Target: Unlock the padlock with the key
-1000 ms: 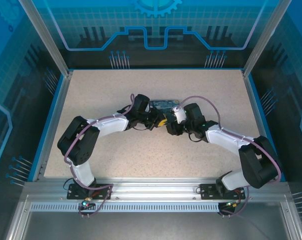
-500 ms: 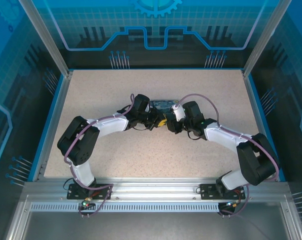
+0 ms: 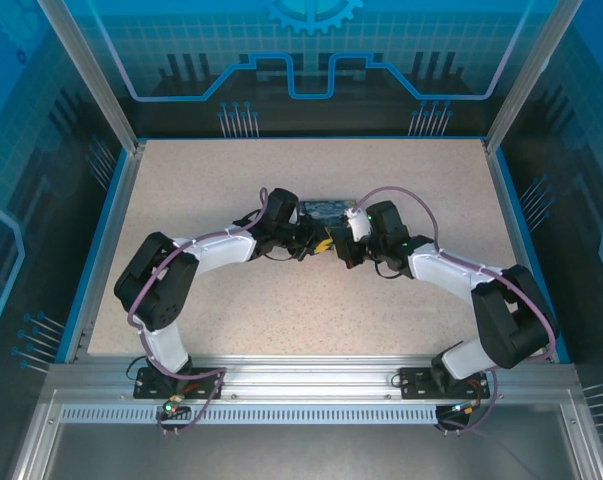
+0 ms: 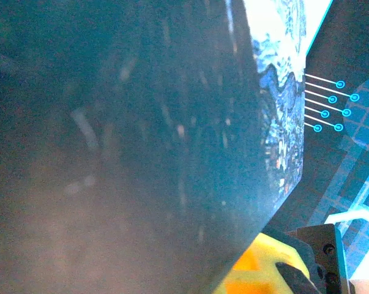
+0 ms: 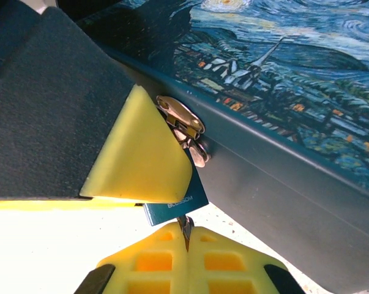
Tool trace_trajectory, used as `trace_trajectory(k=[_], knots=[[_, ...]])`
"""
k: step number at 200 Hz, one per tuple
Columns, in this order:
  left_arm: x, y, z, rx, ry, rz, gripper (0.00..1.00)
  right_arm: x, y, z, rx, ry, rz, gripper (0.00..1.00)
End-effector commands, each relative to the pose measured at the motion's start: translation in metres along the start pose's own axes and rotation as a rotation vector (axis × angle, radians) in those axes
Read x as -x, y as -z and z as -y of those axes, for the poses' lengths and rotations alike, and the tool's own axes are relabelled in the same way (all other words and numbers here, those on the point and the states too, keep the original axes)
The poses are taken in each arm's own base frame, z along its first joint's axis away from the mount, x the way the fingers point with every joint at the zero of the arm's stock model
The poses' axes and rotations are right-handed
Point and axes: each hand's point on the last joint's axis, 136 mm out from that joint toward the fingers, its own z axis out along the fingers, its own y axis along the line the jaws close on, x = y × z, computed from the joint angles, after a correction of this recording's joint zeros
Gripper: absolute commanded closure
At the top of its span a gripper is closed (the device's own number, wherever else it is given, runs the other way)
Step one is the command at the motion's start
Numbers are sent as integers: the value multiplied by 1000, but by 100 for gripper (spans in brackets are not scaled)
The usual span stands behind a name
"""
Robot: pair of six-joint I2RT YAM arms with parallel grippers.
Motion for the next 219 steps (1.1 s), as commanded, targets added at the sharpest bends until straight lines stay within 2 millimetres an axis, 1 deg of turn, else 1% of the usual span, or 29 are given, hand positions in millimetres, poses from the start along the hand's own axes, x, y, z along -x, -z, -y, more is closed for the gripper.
trace_trajectory(k=[1, 50, 74, 100, 136, 146, 156, 181, 203, 219], knots=[[-9, 11, 31, -75, -52, -23, 100, 21, 2, -15, 112, -43, 55, 100], [-8, 10, 30, -79, -51, -21, 100, 26, 5, -19, 238, -162, 44, 100], [-7, 9, 27, -80, -47, -18, 100, 30, 7, -25, 356, -241, 30, 100], [-7, 8, 25, -80, -45, -18, 100, 36, 11, -28, 479, -313, 24, 97], [-7, 8, 25, -80, -42, -17, 100, 36, 12, -24, 471, -322, 14, 96], [-7, 8, 24, -78, -42, -14, 100, 35, 12, -21, 452, -322, 14, 91], [-6, 9, 25, -80, -44, -11, 100, 33, 12, -17, 419, -325, 15, 78], [-6, 8, 23, -77, -46, -9, 100, 29, 18, -8, 363, -337, 27, 59], [-5, 8, 20, -72, -51, -6, 100, 27, 21, 1, 316, -357, 43, 48], [-6, 7, 16, -64, -56, -5, 100, 27, 21, 7, 284, -375, 52, 44]])
